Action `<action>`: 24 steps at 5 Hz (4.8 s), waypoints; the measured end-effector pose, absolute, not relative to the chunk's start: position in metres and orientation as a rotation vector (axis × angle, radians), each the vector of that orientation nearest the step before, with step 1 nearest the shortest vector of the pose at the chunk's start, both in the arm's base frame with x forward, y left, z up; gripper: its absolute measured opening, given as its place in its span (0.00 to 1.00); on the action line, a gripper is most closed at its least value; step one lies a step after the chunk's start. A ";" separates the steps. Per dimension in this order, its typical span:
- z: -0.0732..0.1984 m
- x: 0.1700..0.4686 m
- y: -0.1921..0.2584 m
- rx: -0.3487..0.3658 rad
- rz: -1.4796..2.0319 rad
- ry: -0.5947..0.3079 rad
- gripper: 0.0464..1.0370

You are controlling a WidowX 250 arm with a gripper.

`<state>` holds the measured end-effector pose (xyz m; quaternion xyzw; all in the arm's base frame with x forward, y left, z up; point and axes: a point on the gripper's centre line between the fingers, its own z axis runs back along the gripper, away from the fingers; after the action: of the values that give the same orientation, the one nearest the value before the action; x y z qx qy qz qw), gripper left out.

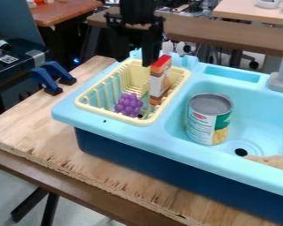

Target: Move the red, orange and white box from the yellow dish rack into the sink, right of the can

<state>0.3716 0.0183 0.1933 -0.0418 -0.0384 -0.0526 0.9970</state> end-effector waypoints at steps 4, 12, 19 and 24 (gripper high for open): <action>0.190 0.402 -0.003 -0.015 -0.129 -0.026 0.95; 0.192 0.385 0.010 -0.064 -0.046 -0.066 0.34; 0.213 0.369 -0.136 -0.306 -0.090 -0.120 0.34; 0.148 0.371 -0.156 -0.179 0.044 0.009 0.34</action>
<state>0.3715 -0.1563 0.1479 -0.0892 0.0045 0.0218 0.9958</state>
